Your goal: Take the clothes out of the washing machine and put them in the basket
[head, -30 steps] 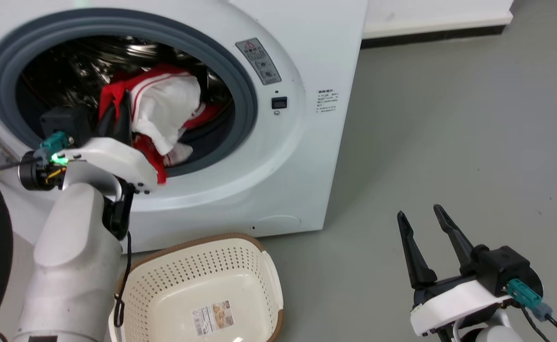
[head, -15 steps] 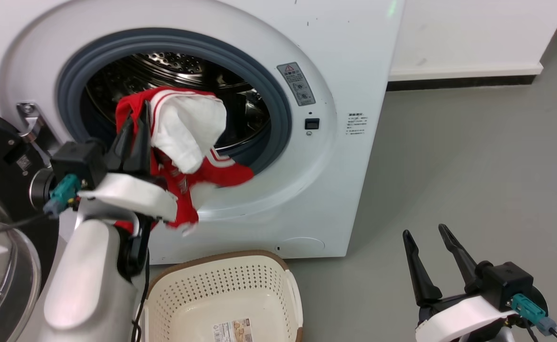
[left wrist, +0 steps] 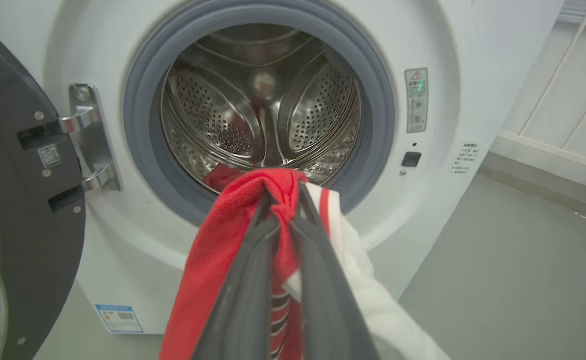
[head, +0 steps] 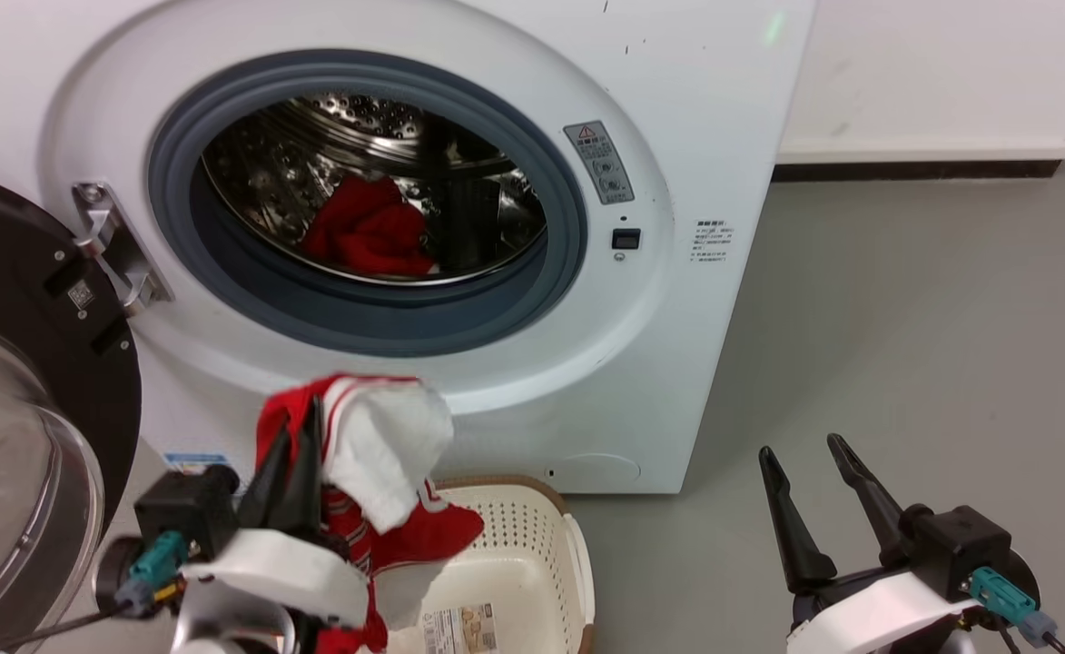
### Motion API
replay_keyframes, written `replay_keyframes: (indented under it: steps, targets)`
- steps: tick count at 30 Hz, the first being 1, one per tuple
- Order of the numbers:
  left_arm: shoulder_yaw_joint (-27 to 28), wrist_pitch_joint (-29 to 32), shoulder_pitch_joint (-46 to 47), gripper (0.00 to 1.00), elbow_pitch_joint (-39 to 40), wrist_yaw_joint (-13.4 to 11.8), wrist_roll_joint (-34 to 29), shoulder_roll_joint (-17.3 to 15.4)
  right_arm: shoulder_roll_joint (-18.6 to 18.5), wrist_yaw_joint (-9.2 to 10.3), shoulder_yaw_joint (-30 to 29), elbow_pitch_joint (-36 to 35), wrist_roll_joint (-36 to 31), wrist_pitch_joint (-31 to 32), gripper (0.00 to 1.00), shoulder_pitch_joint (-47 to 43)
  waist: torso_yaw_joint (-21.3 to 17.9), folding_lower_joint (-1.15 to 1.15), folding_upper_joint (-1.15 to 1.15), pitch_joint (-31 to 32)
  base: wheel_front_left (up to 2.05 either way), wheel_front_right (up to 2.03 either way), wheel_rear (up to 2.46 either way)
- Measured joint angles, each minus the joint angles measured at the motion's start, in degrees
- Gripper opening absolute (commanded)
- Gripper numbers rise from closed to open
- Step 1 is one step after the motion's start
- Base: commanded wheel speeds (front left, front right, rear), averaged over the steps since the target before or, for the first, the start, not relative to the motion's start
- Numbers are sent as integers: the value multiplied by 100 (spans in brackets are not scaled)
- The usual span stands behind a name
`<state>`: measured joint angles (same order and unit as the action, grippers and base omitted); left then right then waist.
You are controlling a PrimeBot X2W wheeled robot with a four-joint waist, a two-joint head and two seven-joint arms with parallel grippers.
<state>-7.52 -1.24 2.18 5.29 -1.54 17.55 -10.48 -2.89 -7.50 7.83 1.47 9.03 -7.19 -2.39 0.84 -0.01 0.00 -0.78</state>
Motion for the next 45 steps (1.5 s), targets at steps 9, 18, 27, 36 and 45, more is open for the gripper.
replay_keyframes:
  steps: [9, 18, 27, 36, 45]
  targets:
    - [-68, -363, -333, 0, -1146, 0, 327, 350, 0, 0, 104, -108, -48, 10, 100, 285, -5, 1, 0, -576, 0, 0, 0]
    - [-97, -969, 596, 0, -3173, 232, 481, 498, 0, 0, 132, -242, -159, -9, 100, 735, -51, 2, 0, -1450, 0, 0, 0]
    - [-44, -1317, 1973, 0, -5110, 521, 571, 581, 1, 0, 257, -255, -314, -40, 100, 1241, -11, 2, 0, -2481, 0, 0, 0]
    - [32, -1368, 3109, 0, -6490, 659, 598, 648, 1, 0, 534, -265, -471, -100, 100, 1727, -27, 2, 0, -3425, 0, 0, 0]
    - [157, -1374, 3477, 0, -7574, 603, 706, 613, 0, 0, 637, -100, -453, -243, 100, 1864, -271, 2, 0, -3867, 0, 0, 0]
